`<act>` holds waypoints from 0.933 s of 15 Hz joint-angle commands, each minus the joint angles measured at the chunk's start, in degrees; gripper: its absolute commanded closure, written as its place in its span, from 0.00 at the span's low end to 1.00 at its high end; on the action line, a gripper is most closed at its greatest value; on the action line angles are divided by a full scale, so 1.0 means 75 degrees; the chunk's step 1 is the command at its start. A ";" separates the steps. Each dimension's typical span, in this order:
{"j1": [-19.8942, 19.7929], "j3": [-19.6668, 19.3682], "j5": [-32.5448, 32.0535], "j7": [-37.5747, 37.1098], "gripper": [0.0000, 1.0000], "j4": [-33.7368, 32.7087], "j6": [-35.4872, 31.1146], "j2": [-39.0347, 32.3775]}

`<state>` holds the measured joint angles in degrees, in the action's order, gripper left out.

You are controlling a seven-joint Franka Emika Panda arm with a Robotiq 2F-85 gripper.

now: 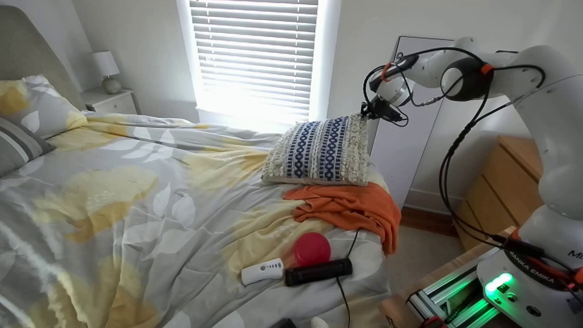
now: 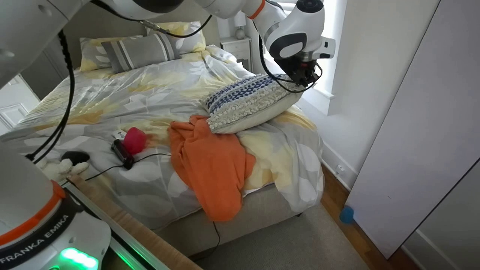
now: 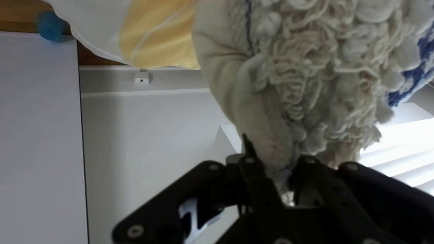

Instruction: Pull the pillow to the right

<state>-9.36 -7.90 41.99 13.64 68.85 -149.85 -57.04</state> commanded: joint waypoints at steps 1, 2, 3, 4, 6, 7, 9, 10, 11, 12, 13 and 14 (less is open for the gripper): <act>-0.0380 0.0463 -0.1055 -0.0596 0.47 -0.0429 0.0194 -0.0028; -0.0368 0.0443 -0.1389 -0.0840 0.41 -0.0520 0.0289 -0.0034; -0.0285 0.0285 -0.1883 -0.1199 0.31 -0.0592 0.0601 -0.0005; -0.0288 0.0309 -0.2227 -0.1458 0.25 -0.0679 0.0787 0.0008; -0.0294 0.0395 -0.2812 -0.1863 0.10 -0.0774 0.1489 0.0117; -0.0267 0.0443 -0.3005 -0.2006 0.03 -0.0694 0.1862 0.0225; -0.0205 0.0541 -0.3318 -0.2010 0.00 -0.0524 0.2377 0.0404; -0.0198 0.0620 -0.3415 -0.1941 0.00 -0.0362 0.2644 0.0559; -0.0209 0.0718 -0.3493 -0.1770 0.00 -0.0181 0.2900 0.0746; -0.0209 0.0798 -0.3554 -0.1634 0.00 0.0045 0.3103 0.0984; -0.0221 0.0871 -0.3582 -0.1563 0.00 0.0191 0.3285 0.1169; -0.0216 0.0913 -0.3645 -0.1419 0.00 0.0439 0.3388 0.1449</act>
<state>-10.75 -2.64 16.72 0.82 64.83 -127.42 -52.96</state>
